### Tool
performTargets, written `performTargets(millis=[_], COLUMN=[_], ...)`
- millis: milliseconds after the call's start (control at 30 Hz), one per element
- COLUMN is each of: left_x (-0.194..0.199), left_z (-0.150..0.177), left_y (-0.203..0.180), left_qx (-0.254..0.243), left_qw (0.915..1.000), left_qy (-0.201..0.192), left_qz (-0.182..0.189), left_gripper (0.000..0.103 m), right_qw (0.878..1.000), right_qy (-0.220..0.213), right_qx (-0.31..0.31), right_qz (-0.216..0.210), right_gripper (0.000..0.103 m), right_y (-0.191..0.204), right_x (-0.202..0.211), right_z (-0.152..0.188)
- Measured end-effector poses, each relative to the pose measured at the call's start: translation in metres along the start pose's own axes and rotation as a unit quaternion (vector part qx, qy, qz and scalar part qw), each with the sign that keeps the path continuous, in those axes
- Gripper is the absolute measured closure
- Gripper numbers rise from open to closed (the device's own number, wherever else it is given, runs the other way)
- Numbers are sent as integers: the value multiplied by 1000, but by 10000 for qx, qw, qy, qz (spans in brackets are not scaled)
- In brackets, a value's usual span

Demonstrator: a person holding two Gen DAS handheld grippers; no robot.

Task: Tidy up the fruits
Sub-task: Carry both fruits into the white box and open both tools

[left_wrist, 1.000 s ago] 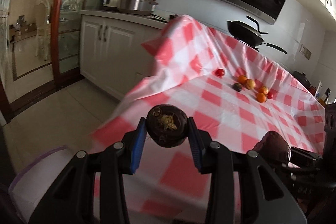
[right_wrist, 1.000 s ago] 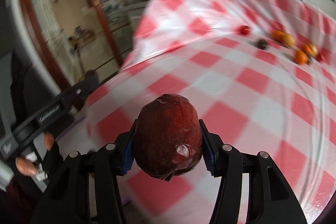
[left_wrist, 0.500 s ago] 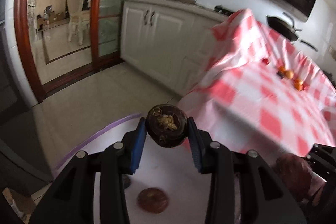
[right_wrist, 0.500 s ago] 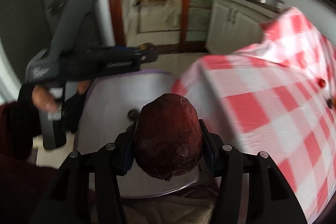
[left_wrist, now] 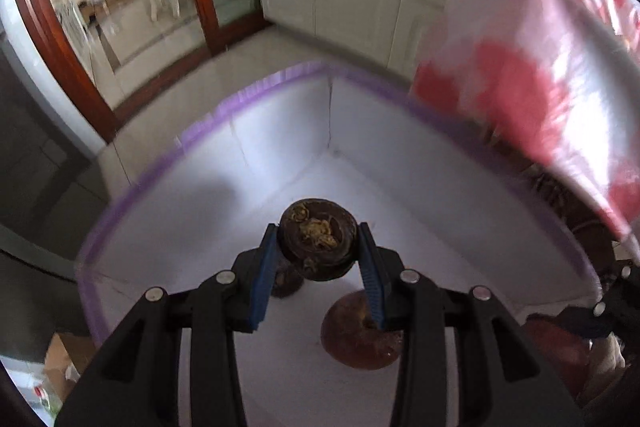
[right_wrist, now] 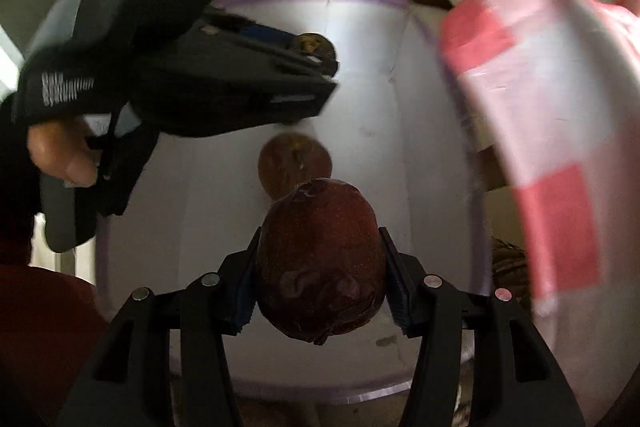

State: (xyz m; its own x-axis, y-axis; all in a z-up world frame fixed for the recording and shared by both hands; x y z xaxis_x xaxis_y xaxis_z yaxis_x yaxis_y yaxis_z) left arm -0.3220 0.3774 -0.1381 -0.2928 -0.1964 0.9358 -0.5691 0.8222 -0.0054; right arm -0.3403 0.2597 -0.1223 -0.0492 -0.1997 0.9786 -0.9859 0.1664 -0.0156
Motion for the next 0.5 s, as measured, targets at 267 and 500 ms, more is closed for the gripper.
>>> performTargets(millis=[267,500], left_x=[-28,-51], left_z=[-15,-19], left_y=[-7,-17], left_qx=[6,-75], left_qw=[9998,9989], left_qy=[207,440], left_qz=[35,111], left_gripper=[64,64], right_qw=[9970,9897], right_qy=[741,1425], right_qx=[228,73], right_qz=[54,96], right_gripper=[50,50], right_y=[10,10], right_x=[-37,-66], right_z=[3,7])
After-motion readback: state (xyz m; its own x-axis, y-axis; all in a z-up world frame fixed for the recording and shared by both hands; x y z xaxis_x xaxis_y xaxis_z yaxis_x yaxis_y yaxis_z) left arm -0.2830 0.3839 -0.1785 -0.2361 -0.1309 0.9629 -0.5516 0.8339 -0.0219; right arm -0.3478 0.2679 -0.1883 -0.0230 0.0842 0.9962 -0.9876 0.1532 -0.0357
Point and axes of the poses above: each gripper's, at about its wrist camera, not at the fingertips, and x roughly against the way its jaws point, y to its left, z to its underside, the point moved 2 cm from there along -x, roughly the way its jaws point, and after that the axes turned 8 degrees about y, right-handed, at the moved point
